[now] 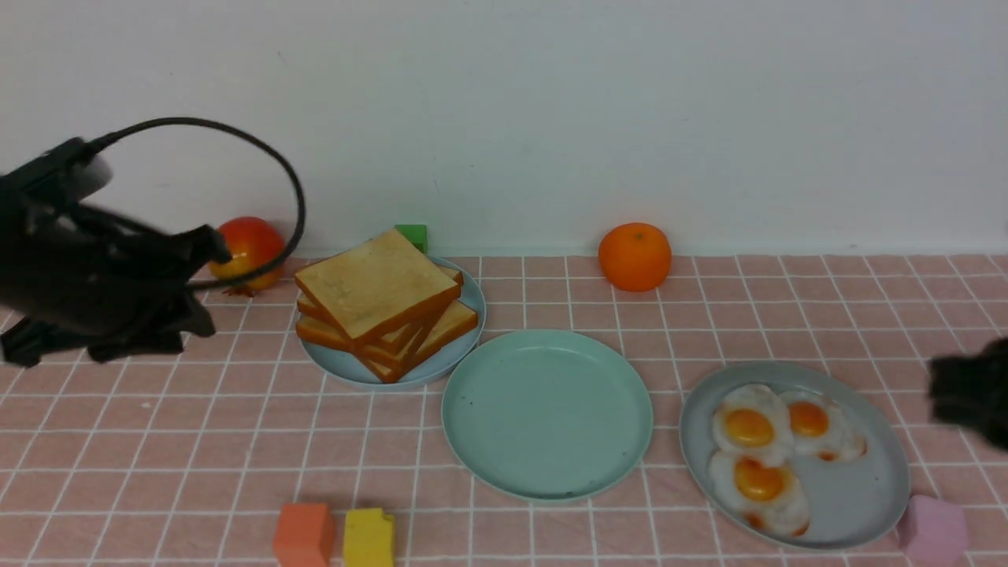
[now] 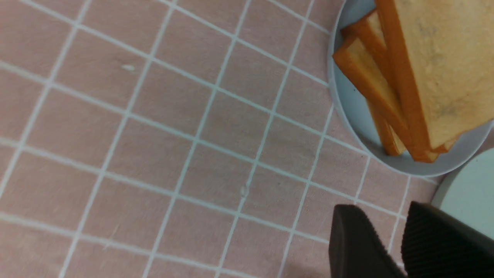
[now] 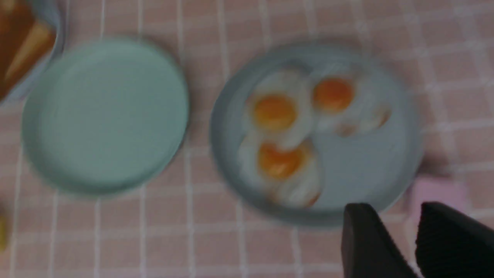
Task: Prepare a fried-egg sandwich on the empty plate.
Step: Use the left arm to grab a slice of bread
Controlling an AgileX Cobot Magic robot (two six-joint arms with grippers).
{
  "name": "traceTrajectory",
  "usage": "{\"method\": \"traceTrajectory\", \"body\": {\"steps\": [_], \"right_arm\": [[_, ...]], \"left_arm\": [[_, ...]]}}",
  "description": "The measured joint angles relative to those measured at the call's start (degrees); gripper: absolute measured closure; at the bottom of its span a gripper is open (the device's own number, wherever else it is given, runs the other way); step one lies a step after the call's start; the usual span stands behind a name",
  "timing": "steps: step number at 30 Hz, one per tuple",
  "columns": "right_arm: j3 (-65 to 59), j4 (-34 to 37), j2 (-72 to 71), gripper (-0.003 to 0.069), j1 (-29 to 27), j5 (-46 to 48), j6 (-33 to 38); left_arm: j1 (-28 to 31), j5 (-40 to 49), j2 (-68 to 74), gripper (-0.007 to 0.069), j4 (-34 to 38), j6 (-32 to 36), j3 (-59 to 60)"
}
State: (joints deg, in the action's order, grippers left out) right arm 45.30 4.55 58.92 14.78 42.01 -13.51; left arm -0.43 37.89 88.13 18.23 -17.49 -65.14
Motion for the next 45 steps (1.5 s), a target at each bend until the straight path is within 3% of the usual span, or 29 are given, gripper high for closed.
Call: {"method": "traceTrajectory", "body": {"steps": [5, 6, 8, 10, 11, 18, 23, 36, 42, 45], "right_arm": [[0.0, 16.8, 2.7, 0.0419, 3.9, 1.8, 15.3], [0.0, 17.4, 2.7, 0.0419, 4.0, 1.9, 16.7], [0.0, 25.0, 3.1, 0.0419, 5.1, 2.3, 24.1], [0.0, 27.1, 3.1, 0.0419, 5.4, 2.6, 26.9], [0.0, 30.2, 3.1, 0.0419, 5.5, 2.8, 30.1], [0.0, 35.2, 3.1, 0.0419, 5.5, 2.8, 34.9], [0.0, 37.2, 3.1, 0.0419, 5.5, 3.2, 35.8], [0.0, 37.5, 3.1, 0.0419, 5.5, 3.1, 36.0], [0.0, 37.7, 3.1, 0.0419, 5.5, 3.1, 36.0], [0.0, 37.7, 3.1, 0.0419, 5.5, 3.1, 36.0]], "left_arm": [[4.0, 7.5, 10.9, 0.0382, 13.2, 14.8, -12.2], [4.2, 7.7, 11.7, 0.0381, 14.4, 15.9, -12.7], [6.1, 10.3, 16.8, 0.0351, 20.8, 21.7, -18.0], [6.9, 11.1, 19.6, 0.0328, 22.9, 23.8, -20.2], [7.5, 12.1, 22.8, 0.0281, 24.9, 26.5, -23.4], [7.6, 14.3, 34.4, 0.0131, 26.9, 31.1, -32.7], [7.6, 13.9, 39.8, 0.0123, 28.3, 31.7, -37.1], [7.6, 13.0, 42.7, 0.0211, 35.3, 37.1, -38.3], [7.6, 13.4, 42.7, 0.0333, 36.0, 38.7, -38.3], [7.6, 13.5, 42.7, 0.0453, 36.5, 38.9, -38.3]]}}
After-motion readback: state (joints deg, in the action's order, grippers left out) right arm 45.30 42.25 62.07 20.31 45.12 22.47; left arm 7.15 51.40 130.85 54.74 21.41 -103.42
